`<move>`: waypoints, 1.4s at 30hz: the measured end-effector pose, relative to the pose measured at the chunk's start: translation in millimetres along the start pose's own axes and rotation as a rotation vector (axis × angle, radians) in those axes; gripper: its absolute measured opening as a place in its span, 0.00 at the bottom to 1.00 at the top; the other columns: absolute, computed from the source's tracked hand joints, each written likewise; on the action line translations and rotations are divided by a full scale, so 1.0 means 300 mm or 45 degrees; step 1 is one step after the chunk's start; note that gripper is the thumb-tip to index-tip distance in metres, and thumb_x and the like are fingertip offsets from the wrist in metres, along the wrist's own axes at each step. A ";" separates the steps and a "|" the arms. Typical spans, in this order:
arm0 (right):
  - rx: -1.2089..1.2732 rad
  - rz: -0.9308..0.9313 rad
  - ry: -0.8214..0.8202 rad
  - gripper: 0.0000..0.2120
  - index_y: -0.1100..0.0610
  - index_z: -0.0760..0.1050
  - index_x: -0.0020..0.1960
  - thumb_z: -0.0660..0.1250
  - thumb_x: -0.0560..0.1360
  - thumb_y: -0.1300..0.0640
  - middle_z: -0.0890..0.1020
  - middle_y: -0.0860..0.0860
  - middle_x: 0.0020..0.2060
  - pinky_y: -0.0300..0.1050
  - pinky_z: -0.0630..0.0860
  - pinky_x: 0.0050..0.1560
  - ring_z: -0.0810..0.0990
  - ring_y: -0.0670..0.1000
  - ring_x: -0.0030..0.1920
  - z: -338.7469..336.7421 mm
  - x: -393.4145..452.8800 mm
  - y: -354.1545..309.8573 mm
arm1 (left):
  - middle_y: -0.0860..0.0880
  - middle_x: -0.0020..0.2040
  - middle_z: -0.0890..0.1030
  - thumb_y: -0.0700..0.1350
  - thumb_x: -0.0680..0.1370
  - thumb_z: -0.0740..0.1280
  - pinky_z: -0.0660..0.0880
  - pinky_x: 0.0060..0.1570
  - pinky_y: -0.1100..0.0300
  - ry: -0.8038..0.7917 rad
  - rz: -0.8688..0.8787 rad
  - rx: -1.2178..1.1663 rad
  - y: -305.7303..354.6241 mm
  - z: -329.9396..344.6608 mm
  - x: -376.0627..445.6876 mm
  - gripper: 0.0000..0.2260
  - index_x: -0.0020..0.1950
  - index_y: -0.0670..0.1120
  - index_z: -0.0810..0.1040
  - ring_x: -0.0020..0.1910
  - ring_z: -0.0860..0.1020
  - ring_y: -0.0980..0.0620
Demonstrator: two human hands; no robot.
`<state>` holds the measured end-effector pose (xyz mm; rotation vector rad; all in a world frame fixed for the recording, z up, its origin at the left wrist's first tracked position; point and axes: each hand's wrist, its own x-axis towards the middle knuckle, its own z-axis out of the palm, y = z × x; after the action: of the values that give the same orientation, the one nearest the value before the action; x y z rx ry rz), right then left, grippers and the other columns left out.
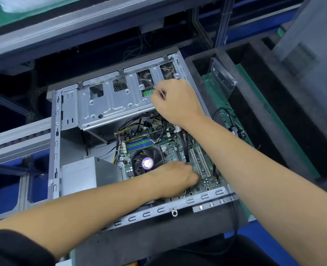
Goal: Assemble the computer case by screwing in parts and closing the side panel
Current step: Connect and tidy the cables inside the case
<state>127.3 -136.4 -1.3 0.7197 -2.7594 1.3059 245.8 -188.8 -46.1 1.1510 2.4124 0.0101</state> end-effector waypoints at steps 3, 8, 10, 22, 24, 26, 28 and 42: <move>0.004 0.003 -0.003 0.19 0.53 0.57 0.29 0.61 0.75 0.59 0.61 0.49 0.25 0.43 0.55 0.28 0.58 0.49 0.28 0.000 -0.002 0.000 | 0.48 0.29 0.62 0.31 0.74 0.61 0.66 0.34 0.54 0.017 -0.015 0.054 -0.009 0.006 -0.004 0.07 0.50 0.38 0.74 0.34 0.67 0.45; -0.001 0.004 -0.005 0.19 0.53 0.57 0.29 0.61 0.75 0.59 0.61 0.48 0.24 0.42 0.55 0.28 0.58 0.48 0.27 -0.004 -0.003 -0.003 | 0.45 0.35 0.77 0.35 0.72 0.64 0.69 0.51 0.51 -0.030 -0.183 0.101 -0.029 0.012 -0.005 0.04 0.41 0.43 0.73 0.41 0.77 0.45; 0.007 0.011 -0.010 0.19 0.53 0.57 0.29 0.61 0.75 0.59 0.62 0.48 0.24 0.42 0.55 0.28 0.58 0.48 0.27 -0.004 -0.003 -0.002 | 0.48 0.34 0.72 0.37 0.72 0.65 0.67 0.54 0.52 -0.095 -0.182 0.093 -0.028 0.011 -0.005 0.07 0.39 0.46 0.69 0.42 0.77 0.46; 0.017 0.026 -0.013 0.19 0.53 0.57 0.29 0.61 0.76 0.59 0.62 0.48 0.24 0.43 0.56 0.28 0.58 0.48 0.27 -0.010 -0.002 -0.003 | 0.48 0.40 0.78 0.60 0.80 0.47 0.68 0.42 0.55 0.375 -0.127 0.214 -0.111 -0.028 -0.091 0.25 0.43 0.47 0.77 0.41 0.75 0.46; 0.031 0.027 -0.016 0.19 0.53 0.57 0.29 0.61 0.76 0.59 0.61 0.48 0.24 0.44 0.56 0.29 0.57 0.48 0.27 -0.010 -0.004 -0.006 | 0.49 0.36 0.78 0.59 0.81 0.44 0.66 0.43 0.55 0.359 -0.119 0.169 -0.116 -0.050 -0.086 0.26 0.41 0.47 0.75 0.37 0.75 0.46; 0.031 0.022 -0.018 0.19 0.53 0.57 0.29 0.61 0.76 0.59 0.61 0.48 0.24 0.44 0.56 0.29 0.58 0.48 0.27 -0.010 -0.005 -0.009 | 0.47 0.28 0.76 0.58 0.81 0.47 0.67 0.40 0.56 0.392 -0.126 0.090 -0.105 -0.061 -0.081 0.24 0.38 0.47 0.73 0.30 0.74 0.44; 0.029 0.023 -0.022 0.19 0.53 0.57 0.29 0.61 0.76 0.59 0.61 0.48 0.24 0.44 0.56 0.29 0.58 0.48 0.27 -0.010 -0.005 -0.010 | 0.45 0.28 0.75 0.59 0.80 0.53 0.67 0.35 0.57 0.357 -0.202 -0.080 -0.096 -0.054 -0.085 0.21 0.40 0.45 0.74 0.29 0.75 0.43; 0.002 0.031 -0.010 0.20 0.53 0.56 0.29 0.61 0.76 0.59 0.60 0.48 0.24 0.41 0.54 0.28 0.56 0.47 0.26 -0.014 -0.007 -0.013 | 0.52 0.47 0.61 0.54 0.82 0.50 0.54 0.48 0.57 0.119 -0.120 -0.125 -0.098 -0.041 -0.122 0.16 0.64 0.52 0.70 0.46 0.56 0.54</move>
<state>130.0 -134.5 4.0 0.6948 -2.7823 1.3119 238.9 -232.6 -26.2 1.0124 2.5155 0.1536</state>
